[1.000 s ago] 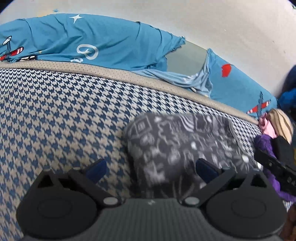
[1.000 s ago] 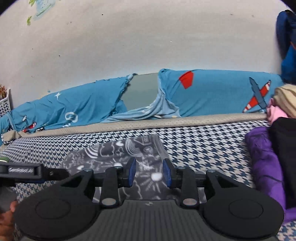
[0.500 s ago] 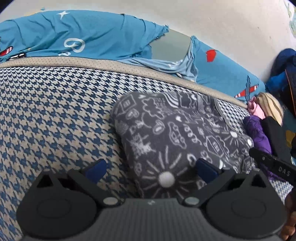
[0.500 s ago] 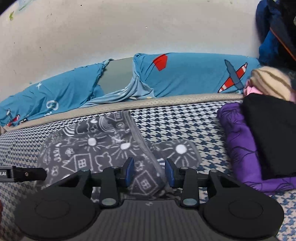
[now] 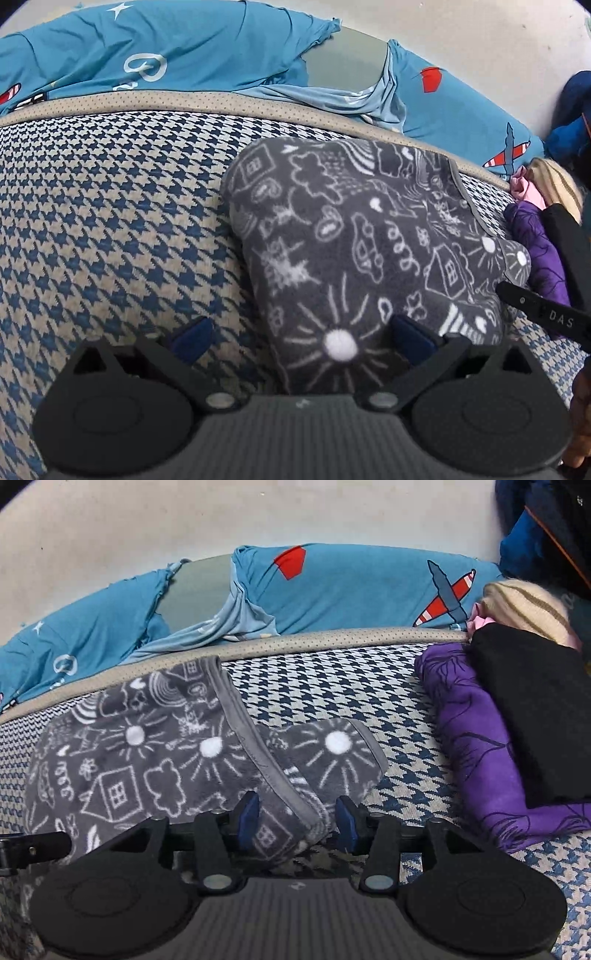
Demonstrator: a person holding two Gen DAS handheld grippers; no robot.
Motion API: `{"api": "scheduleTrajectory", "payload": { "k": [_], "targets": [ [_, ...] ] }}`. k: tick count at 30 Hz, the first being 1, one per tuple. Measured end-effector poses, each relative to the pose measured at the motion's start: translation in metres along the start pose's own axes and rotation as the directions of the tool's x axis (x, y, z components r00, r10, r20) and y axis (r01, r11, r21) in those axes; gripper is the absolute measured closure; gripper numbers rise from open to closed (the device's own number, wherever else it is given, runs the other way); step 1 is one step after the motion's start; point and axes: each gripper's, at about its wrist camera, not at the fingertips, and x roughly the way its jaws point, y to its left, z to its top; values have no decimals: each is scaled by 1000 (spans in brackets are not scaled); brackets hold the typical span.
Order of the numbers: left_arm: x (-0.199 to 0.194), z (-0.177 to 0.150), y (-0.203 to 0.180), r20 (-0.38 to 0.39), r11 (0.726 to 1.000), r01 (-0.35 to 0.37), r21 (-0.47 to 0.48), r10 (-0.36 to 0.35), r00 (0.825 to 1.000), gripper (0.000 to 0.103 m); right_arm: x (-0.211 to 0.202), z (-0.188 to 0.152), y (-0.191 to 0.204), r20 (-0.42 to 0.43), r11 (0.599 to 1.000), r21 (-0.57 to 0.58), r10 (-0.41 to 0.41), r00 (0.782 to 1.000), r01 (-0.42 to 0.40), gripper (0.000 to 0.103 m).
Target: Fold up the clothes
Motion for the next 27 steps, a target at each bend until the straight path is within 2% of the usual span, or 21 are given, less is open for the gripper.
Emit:
{"api": "scheduleTrajectory", "payload": {
  "k": [13,18,27],
  "targets": [
    [6,-7,-2,22,999,-24,31,23,999,0,7,-1,1,-9,999,-9,-31,999,31,55],
    [6,-8,-3,26,999,-30,40,29,999,0,8,0,1,-8,999,-4,-38,999,38,49],
    [-3,-6,-7,34,996,-54,71,52,998,0,-4,8,-8,-22,999,41,17,1000,-17,48]
  ]
}}
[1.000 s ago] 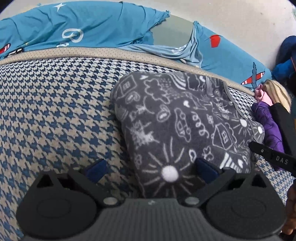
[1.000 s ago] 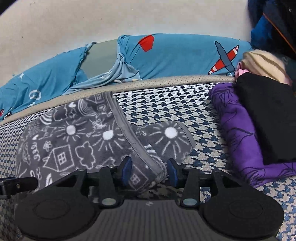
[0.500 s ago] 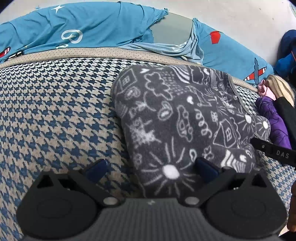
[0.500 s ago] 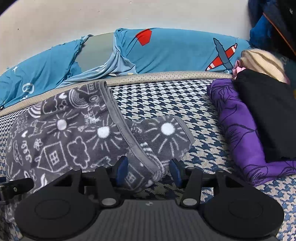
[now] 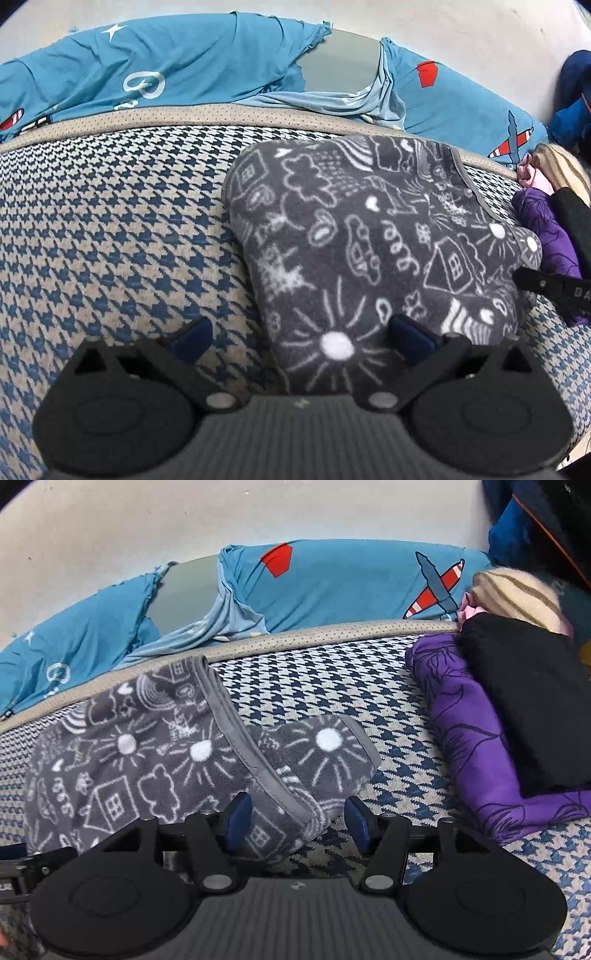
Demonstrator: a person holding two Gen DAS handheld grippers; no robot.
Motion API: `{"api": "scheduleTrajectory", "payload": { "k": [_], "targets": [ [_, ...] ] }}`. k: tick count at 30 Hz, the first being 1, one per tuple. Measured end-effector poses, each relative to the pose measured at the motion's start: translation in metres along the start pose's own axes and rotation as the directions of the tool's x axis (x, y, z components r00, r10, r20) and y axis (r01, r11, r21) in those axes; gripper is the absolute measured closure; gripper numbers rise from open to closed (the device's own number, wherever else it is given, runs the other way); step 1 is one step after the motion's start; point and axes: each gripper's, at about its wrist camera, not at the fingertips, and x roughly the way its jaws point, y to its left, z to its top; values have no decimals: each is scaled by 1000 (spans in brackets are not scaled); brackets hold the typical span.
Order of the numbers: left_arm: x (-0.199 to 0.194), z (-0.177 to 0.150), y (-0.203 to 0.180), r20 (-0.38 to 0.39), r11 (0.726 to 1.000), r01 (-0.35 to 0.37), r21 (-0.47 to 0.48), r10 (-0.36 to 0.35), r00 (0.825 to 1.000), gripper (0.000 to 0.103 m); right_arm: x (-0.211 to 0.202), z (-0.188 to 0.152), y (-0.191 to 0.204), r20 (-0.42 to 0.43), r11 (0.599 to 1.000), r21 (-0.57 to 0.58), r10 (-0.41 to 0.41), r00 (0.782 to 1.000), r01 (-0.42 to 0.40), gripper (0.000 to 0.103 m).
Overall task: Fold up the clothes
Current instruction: 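Move the right tool to the folded jacket edge and grasp it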
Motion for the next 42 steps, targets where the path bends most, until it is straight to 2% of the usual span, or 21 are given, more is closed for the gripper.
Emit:
{"api": "scheduleTrajectory", "payload": {
  "k": [8,12,15,22,26,31,37,42],
  "targets": [
    [-17,1,-8,20,997,-36,64,35,999,0,-7,7,-9,-77,997,-19,75,994,-77,47],
    [-26,0,-11,34,994,-49,98,46,998,0,-11,11,-17,-85,992,-15,123,989,-125,45],
    [-29,-2,-10,40,992,-61,109,56,998,0,-12,12,-22,-88,989,-5,149,985,-150,38],
    [-32,1,-3,46,991,-92,102,88,995,0,-8,8,-30,-110,981,13,195,975,-195,37],
    [-36,8,7,45,996,-71,58,69,997,0,-8,9,-37,-108,972,51,232,967,-228,36],
    [-36,19,34,21,998,8,-67,-7,1000,0,-6,9,-50,-94,958,125,272,958,-259,32],
    [-29,26,62,15,969,140,-204,-140,990,0,-1,9,-60,-93,944,172,301,949,-282,28],
    [-18,26,66,-12,961,139,-238,-146,989,0,7,9,-62,-104,937,195,313,944,-289,28]
  ]
}}
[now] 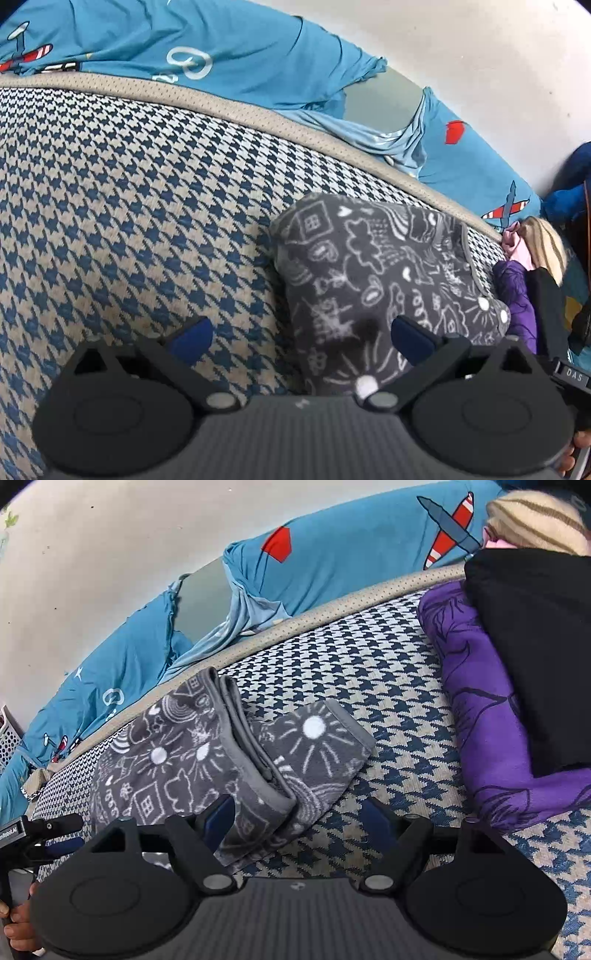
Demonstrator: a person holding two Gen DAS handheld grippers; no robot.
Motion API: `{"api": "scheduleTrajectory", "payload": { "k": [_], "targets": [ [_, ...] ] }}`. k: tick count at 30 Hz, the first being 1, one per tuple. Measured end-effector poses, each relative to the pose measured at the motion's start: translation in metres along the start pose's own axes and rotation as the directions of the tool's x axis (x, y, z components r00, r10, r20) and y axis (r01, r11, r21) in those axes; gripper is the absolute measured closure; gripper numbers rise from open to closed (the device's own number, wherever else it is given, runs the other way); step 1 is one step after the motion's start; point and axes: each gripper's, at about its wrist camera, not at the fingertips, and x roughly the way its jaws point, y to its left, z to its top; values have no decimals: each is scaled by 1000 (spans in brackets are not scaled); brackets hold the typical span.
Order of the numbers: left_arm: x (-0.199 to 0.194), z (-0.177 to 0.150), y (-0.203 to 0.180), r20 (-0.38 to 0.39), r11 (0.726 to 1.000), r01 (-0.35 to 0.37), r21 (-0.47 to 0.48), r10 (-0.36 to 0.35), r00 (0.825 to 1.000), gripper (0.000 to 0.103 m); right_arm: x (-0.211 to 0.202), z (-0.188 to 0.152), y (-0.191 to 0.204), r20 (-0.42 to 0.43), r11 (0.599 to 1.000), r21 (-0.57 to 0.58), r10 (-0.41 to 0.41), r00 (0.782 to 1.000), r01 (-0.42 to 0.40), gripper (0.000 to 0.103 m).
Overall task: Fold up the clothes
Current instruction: 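Move the right tool to the folded jacket edge and grasp it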
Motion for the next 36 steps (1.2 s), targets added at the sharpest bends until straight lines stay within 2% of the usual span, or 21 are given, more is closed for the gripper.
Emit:
{"api": "scheduleTrajectory", "payload": {
  "k": [7,11,20,31,36],
  "targets": [
    [13,-1,-2,-32,999,42,-27,-43,999,0,16,2,0,-15,1000,14,20,1000,-20,24],
    [23,2,2,-43,994,81,-73,-85,995,0,27,3,-2,-36,999,27,19,999,-18,22],
    [47,9,2,-59,988,113,-101,-120,991,0,45,4,-10,-29,994,74,82,996,-79,13],
    [71,15,-9,-65,983,162,-91,-168,984,0,59,5,0,-6,994,25,102,995,-102,13],
    [83,15,-20,-63,987,150,-56,-153,986,0,64,5,7,3,996,9,83,997,-83,17]
  ]
}}
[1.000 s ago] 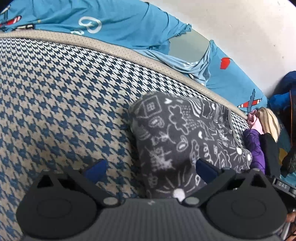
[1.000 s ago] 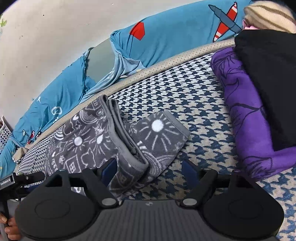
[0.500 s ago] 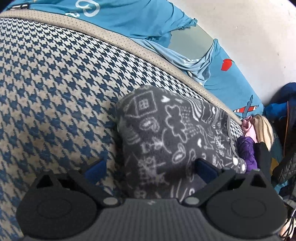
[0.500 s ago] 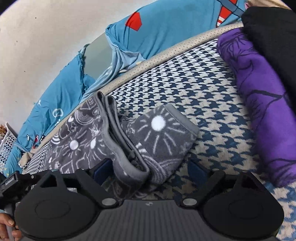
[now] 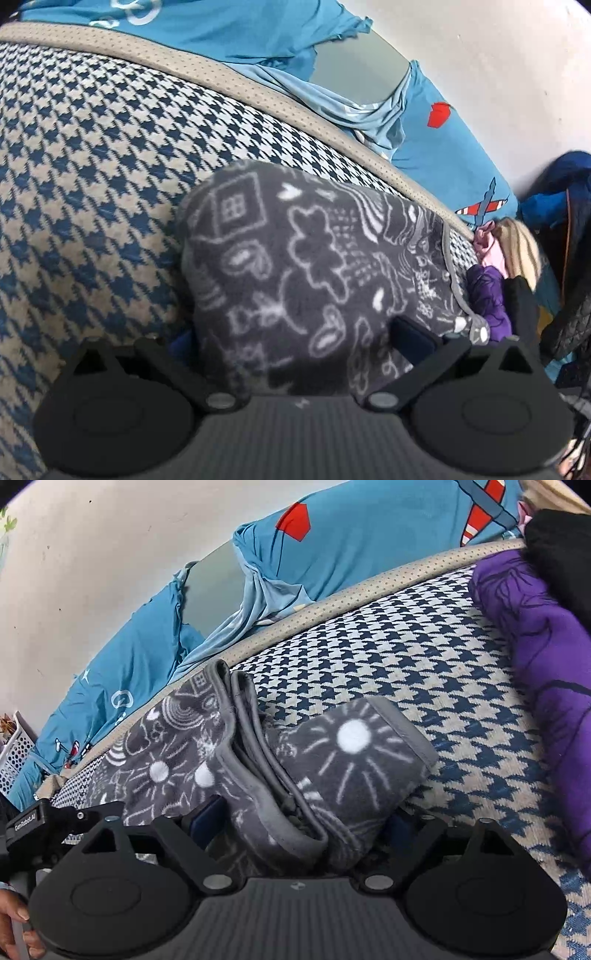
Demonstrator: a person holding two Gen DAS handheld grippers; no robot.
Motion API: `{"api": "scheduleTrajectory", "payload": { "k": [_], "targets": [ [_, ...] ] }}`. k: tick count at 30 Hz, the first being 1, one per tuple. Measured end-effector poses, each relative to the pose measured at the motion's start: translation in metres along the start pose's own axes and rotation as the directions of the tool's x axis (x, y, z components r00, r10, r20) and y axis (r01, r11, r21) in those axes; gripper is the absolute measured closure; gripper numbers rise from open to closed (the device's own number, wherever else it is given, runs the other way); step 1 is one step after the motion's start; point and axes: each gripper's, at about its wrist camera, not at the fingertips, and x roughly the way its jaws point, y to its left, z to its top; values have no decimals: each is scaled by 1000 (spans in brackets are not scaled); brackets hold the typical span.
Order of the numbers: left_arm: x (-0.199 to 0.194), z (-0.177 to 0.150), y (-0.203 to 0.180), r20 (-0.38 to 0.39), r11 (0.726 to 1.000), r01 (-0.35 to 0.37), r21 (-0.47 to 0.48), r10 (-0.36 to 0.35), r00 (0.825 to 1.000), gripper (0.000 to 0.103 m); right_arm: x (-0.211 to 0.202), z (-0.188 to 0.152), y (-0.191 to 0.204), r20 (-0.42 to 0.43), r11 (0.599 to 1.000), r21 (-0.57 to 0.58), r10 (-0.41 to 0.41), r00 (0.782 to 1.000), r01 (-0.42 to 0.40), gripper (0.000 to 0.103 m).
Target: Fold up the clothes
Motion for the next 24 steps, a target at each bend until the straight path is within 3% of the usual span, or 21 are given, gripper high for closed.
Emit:
{"api": "scheduleTrajectory", "payload": {
  "k": [3,6,8,11,17,24],
  "targets": [
    [3,-2,-5,18,1000,-11,23,11,1000,0,3,0,3,7,1000,-6,-13,1000,13,22],
    [3,-3,-8,36,999,-22,37,20,999,1,4,-1,8,20,1000,-21,-23,1000,23,33],
    [0,-5,-11,56,998,-32,45,30,998,8,2,-1,11,37,999,-42,-23,999,24,46],
    [-6,-8,-17,88,995,-61,79,54,995,16,-4,1,16,61,998,-55,-22,998,25,58],
    [-17,-18,-36,162,975,-142,173,114,980,27,-23,-1,43,136,984,-166,-46,990,69,67],
    [-33,-23,-53,220,956,-200,216,152,964,30,-42,-10,78,234,942,-301,-75,969,145,69]
  ]
}}
